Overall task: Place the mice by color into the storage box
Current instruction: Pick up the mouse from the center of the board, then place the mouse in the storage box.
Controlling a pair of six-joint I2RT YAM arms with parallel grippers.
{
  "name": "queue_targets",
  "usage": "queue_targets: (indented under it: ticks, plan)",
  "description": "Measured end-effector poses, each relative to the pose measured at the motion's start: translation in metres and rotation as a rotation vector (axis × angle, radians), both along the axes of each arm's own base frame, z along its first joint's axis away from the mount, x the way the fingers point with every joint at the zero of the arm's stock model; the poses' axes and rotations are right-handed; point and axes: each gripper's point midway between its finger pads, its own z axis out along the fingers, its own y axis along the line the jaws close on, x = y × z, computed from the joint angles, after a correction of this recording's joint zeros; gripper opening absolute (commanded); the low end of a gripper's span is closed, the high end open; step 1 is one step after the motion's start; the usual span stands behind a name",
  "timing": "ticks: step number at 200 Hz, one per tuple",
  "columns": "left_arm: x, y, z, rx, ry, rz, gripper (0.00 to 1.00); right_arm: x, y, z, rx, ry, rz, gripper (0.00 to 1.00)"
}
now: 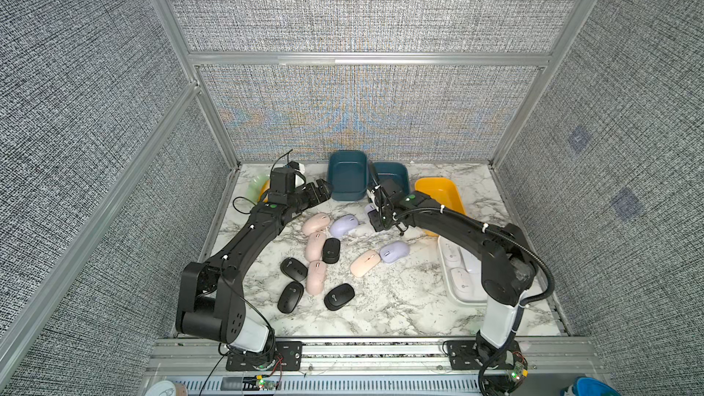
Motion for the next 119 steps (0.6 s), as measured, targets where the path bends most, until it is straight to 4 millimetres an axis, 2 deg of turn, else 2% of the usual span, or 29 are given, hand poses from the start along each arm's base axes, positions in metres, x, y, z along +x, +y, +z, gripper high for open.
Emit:
queue_targets:
  ticks: [25, 56, 80, 119]
  plan:
    - [-0.006, -0.015, 0.002, -0.006, -0.005, -0.041, 0.93, 0.018, -0.033, 0.018, 0.011, -0.034, -0.081, 0.50]
    - [-0.016, -0.038, -0.001, -0.005, -0.003, -0.107, 0.92, 0.045, -0.099, 0.032, 0.009, -0.068, -0.237, 0.50]
    - [-0.023, -0.054, -0.003, 0.002, -0.002, -0.152, 0.92, 0.062, -0.143, 0.030, -0.006, -0.068, -0.340, 0.50]
    - [-0.030, -0.069, -0.010, 0.008, 0.013, -0.196, 0.92, 0.091, -0.174, 0.013, -0.026, -0.047, -0.405, 0.50]
